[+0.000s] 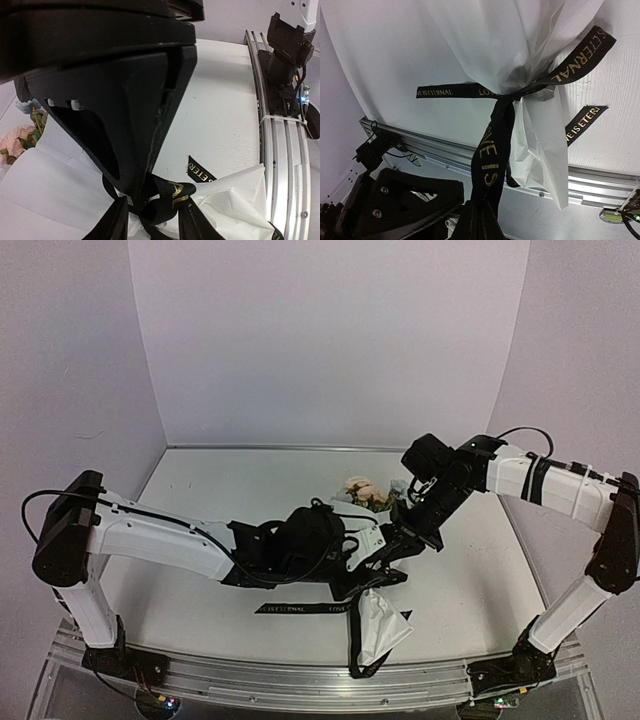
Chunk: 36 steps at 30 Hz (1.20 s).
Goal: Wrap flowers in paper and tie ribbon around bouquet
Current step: Cross the half-tied ribbon over the folded bouquet.
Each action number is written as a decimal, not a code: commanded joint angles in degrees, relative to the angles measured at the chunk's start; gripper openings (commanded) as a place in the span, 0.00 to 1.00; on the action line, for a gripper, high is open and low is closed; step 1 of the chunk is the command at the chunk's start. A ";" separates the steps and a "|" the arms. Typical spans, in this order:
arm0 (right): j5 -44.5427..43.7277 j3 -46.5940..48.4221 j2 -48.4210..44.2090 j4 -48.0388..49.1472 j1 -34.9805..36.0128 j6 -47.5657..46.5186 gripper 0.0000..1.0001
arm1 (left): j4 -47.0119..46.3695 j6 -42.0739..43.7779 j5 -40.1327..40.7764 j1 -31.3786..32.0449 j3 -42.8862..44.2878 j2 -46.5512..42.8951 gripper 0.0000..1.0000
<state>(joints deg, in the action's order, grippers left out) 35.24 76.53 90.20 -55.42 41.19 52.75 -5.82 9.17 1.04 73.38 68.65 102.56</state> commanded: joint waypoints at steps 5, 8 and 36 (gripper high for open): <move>0.02 1.23 -0.03 0.54 0.31 -0.49 0.00 | -1.15 -0.24 -0.75 -0.30 2.49 1.13 0.08; -0.51 0.54 -0.91 0.66 0.35 -1.78 0.02 | -2.04 -1.62 -0.14 -0.48 1.43 0.67 0.00; -40.12 -28.95 -29.32 10.90 28.89 -41.19 0.41 | -0.59 -16.76 -31.71 -12.22 -2.05 1.15 0.00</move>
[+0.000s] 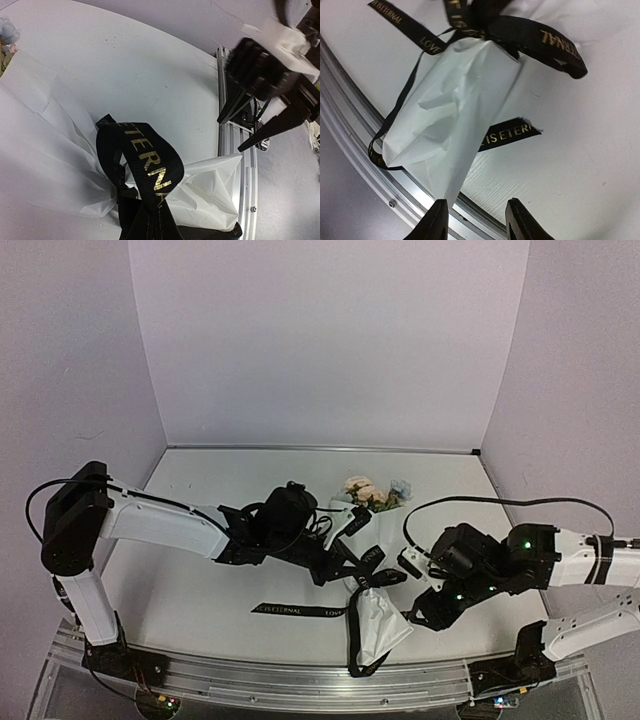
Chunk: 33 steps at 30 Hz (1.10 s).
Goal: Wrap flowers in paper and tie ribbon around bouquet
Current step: Cross the half-tied ribbon over the folded bouquet.
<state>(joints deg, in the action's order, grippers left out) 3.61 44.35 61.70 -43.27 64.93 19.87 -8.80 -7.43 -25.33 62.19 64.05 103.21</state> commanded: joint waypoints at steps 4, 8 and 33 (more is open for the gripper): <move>-7.18 8.80 2.84 -5.48 7.64 -12.62 0.43 | 5.20 0.65 -7.88 -1.63 3.23 1.28 0.00; -8.17 17.96 10.24 -10.57 7.67 -15.38 0.48 | 6.17 1.78 -7.82 -2.13 2.96 2.19 0.00; -5.04 4.33 15.30 -1.77 -7.06 4.94 0.48 | -1.62 -0.06 -6.66 -3.83 -3.99 1.55 0.00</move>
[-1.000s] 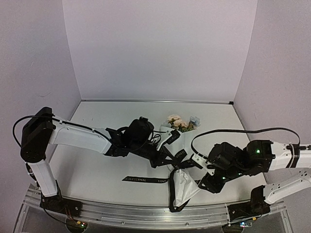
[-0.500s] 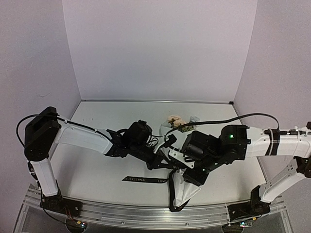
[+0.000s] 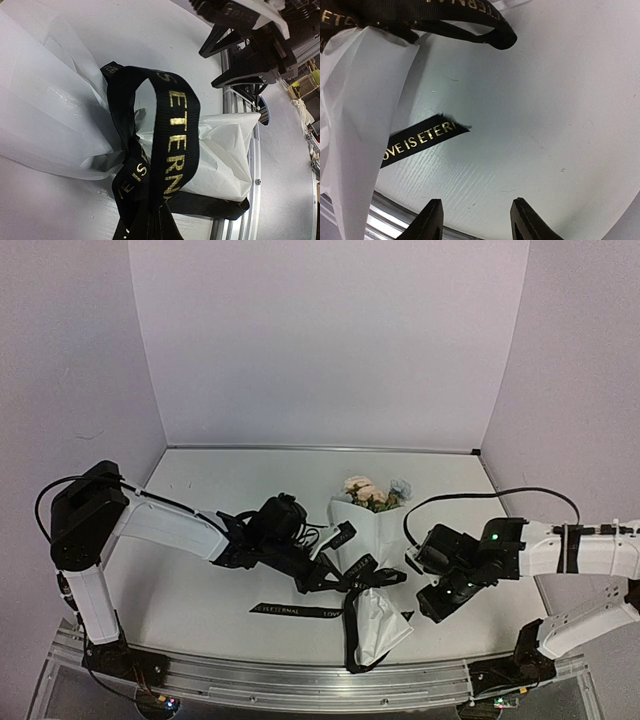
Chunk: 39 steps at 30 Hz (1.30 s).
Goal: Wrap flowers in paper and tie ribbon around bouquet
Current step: Cross the half-tied ribbon over the folded bouquet.
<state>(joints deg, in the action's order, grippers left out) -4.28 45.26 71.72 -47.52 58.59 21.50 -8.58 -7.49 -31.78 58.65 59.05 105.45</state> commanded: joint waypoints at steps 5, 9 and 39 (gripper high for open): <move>4.99 5.35 11.80 6.21 -1.40 3.60 0.48 | -0.74 0.07 -0.38 -0.29 2.01 -0.18 0.00; 3.56 6.89 15.29 6.42 -1.38 3.71 0.48 | -0.26 0.14 -0.47 -0.29 2.38 -0.16 0.00; -1.84 -5.15 20.97 15.97 0.96 16.64 0.00 | 0.00 0.18 0.81 -0.45 1.80 0.20 0.00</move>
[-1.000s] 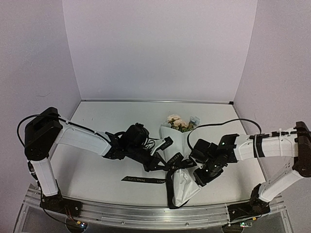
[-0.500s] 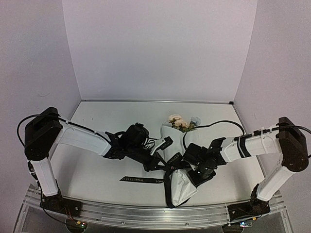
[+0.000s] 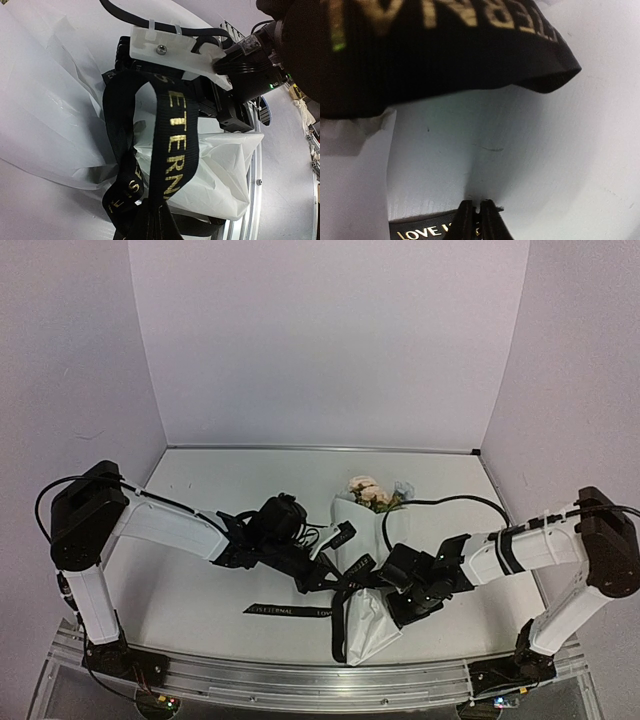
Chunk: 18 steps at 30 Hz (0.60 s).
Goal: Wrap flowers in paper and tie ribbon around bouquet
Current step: Cross the half-tied ribbon over the folded bouquet.
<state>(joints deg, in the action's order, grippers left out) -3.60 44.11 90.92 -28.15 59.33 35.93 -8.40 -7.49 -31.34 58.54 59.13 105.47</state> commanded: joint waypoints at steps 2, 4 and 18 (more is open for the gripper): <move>-2.26 -4.84 -0.75 -3.54 0.21 2.51 0.00 | -0.04 0.19 0.50 -0.36 1.65 0.17 0.00; -1.57 -5.47 -3.99 -4.83 0.23 2.46 0.00 | -0.03 0.28 0.87 -0.38 1.62 0.17 0.00; 2.87 -2.77 -19.12 -13.12 13.46 3.02 0.00 | -0.82 0.94 0.85 -0.53 3.25 2.04 0.00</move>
<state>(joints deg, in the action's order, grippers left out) -1.08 38.90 73.16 -38.48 69.00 37.88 -8.43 -7.43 -30.63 58.39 59.29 107.10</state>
